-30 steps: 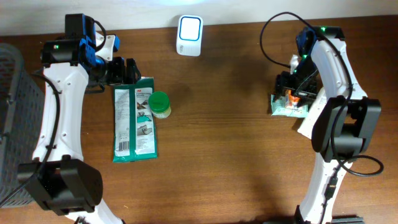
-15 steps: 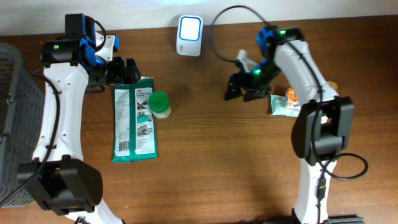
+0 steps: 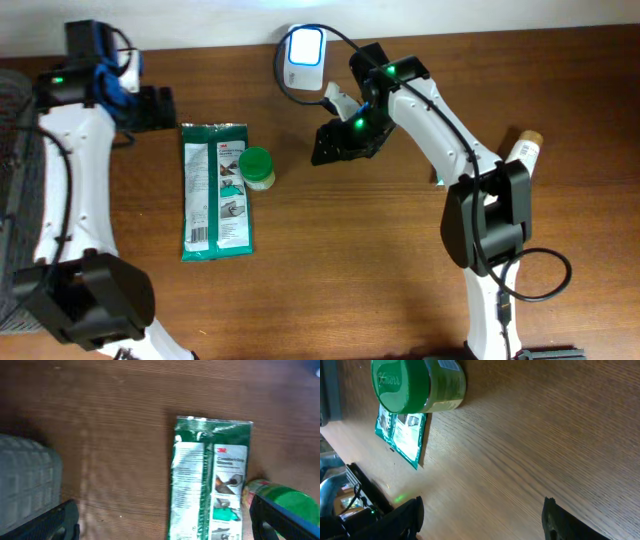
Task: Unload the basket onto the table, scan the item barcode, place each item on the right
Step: 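Reach the right gripper to the green-capped bottle and grasp it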
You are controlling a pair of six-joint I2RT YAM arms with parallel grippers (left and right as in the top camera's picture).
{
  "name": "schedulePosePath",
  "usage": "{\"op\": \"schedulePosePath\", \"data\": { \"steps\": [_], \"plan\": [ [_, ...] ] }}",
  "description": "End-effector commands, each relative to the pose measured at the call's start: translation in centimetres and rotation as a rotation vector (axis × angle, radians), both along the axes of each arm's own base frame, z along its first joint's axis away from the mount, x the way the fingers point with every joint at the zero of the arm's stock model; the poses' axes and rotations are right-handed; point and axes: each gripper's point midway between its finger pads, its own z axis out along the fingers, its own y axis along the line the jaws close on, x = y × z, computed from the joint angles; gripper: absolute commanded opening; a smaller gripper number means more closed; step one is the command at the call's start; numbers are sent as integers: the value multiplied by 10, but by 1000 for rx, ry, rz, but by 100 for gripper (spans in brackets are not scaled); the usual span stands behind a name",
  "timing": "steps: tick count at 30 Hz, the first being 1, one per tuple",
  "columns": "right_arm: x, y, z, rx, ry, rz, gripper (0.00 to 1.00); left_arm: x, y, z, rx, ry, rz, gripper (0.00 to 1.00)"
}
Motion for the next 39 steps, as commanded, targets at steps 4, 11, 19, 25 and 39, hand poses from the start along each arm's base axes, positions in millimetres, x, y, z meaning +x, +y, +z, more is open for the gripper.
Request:
{"op": "schedulePosePath", "data": {
  "steps": [4, 11, 19, 25, 39],
  "plan": [
    [5, 23, -1, 18, -67, 31, 72, -2, 43, 2, -63, -33, -12, 99],
    [13, 61, -9, -105, -253, 79, 72, 3, 57, 6, -42, -69, -12, 99],
    [17, 105, -5, -184, -466, 128, 92, 5, 58, 8, -31, -81, -20, 99],
    [20, 120, 1, -151, -511, 134, 98, 5, 58, 8, -31, -81, -20, 99],
    [19, 143, -10, -121, -546, 159, 99, 5, 58, 8, -31, -81, -20, 99]
  ]
}}
